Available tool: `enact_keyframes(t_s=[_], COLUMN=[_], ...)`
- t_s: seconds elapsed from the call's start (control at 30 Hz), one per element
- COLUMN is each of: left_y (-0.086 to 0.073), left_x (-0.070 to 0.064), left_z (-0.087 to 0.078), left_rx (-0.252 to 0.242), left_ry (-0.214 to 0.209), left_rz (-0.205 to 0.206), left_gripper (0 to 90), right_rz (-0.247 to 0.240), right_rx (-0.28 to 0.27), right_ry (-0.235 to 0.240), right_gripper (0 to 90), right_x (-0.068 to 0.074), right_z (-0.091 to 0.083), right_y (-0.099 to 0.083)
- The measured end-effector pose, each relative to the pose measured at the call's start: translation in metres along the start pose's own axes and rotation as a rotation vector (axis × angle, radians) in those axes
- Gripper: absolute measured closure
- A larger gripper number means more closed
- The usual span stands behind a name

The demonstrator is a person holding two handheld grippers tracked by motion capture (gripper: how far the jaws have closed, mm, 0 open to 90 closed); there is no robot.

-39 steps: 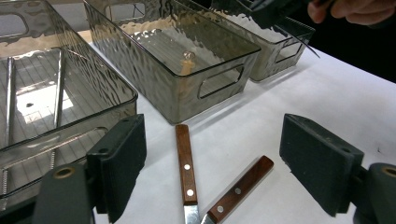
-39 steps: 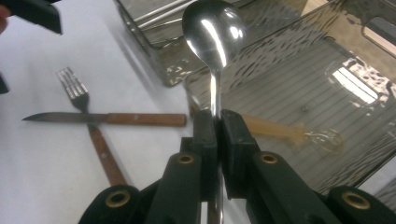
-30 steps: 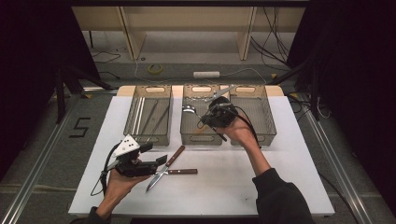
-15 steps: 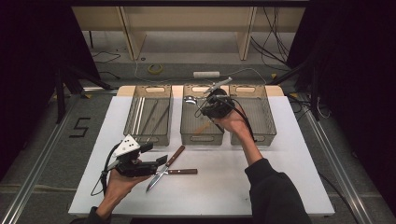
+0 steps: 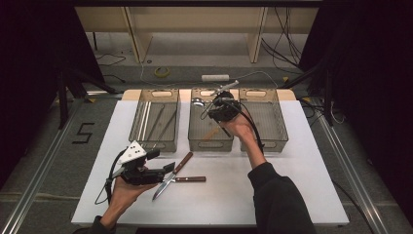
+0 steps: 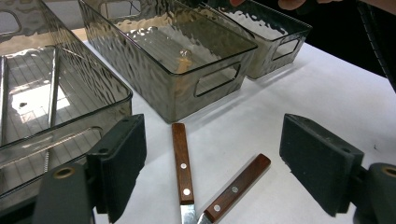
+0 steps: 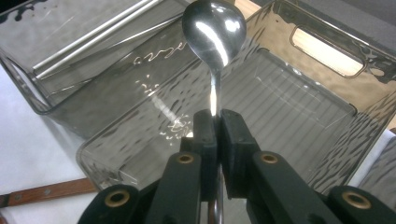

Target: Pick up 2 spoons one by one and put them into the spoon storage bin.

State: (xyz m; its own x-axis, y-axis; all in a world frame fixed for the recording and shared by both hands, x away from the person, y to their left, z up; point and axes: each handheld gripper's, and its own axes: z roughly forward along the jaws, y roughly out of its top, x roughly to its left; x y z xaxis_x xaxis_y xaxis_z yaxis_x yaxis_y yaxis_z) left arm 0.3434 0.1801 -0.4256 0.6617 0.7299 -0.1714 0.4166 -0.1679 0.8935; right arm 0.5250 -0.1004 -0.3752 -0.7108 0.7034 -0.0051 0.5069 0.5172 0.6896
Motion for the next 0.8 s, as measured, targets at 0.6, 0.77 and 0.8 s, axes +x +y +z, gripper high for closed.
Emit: enact_keyframes(t_s=[0.6,0.77,0.8], left_y=[-0.001,-0.001,-0.001], left_x=[0.001,0.001,0.001], left_z=[0.001,0.002,0.002], left_rx=[0.024,0.025,0.026], left_ry=[-0.002,-0.001,-0.002], left_rz=[0.003,0.001,0.001], left_gripper=[22.6,22.6,22.5], right_rz=[0.021,0.056,0.06], right_rx=[0.033,0.018,0.012], right_ry=[-0.021,-0.011,-0.006], right_gripper=[78.8,61.1,57.6], right_x=[0.0,0.0,0.0], right_z=[0.021,0.019,0.017], right_y=[-0.009,-0.008,-0.007])
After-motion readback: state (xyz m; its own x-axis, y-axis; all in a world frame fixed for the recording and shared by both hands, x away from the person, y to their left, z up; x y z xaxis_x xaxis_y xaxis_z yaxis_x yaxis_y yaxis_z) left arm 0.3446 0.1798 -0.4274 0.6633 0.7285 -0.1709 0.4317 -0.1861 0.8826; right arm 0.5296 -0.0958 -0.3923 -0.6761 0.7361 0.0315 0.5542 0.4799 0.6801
